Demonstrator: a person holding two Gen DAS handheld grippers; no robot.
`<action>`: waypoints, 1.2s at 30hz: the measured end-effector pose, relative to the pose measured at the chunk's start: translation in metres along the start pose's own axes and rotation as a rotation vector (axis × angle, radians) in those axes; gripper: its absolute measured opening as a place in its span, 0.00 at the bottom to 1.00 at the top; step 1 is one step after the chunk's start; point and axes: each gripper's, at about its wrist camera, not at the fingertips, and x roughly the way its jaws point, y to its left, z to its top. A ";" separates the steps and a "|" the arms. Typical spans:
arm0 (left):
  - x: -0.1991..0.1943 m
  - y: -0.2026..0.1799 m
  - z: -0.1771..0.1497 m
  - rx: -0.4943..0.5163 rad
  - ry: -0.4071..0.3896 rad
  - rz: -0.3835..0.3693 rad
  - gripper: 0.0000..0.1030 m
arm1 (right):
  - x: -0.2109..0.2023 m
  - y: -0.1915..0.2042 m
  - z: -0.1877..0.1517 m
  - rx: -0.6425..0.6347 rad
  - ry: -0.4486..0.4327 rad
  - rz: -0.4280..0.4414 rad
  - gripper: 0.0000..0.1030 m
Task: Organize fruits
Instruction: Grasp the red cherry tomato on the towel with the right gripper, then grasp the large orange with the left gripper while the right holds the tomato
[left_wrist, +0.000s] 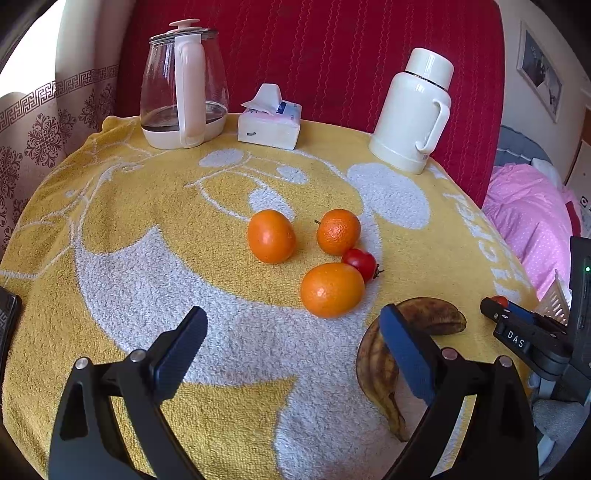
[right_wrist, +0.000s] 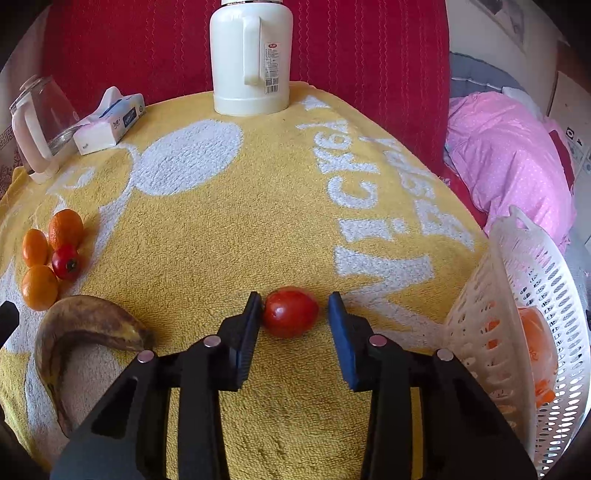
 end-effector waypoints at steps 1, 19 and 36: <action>0.000 0.001 0.000 -0.004 0.001 0.000 0.91 | 0.000 0.000 0.000 0.000 -0.001 0.001 0.37; 0.009 0.002 0.000 -0.008 0.019 0.003 0.91 | -0.025 0.001 -0.007 0.009 -0.039 0.083 0.29; 0.029 -0.008 0.022 -0.041 0.084 -0.012 0.91 | -0.046 0.001 -0.019 0.025 -0.058 0.167 0.29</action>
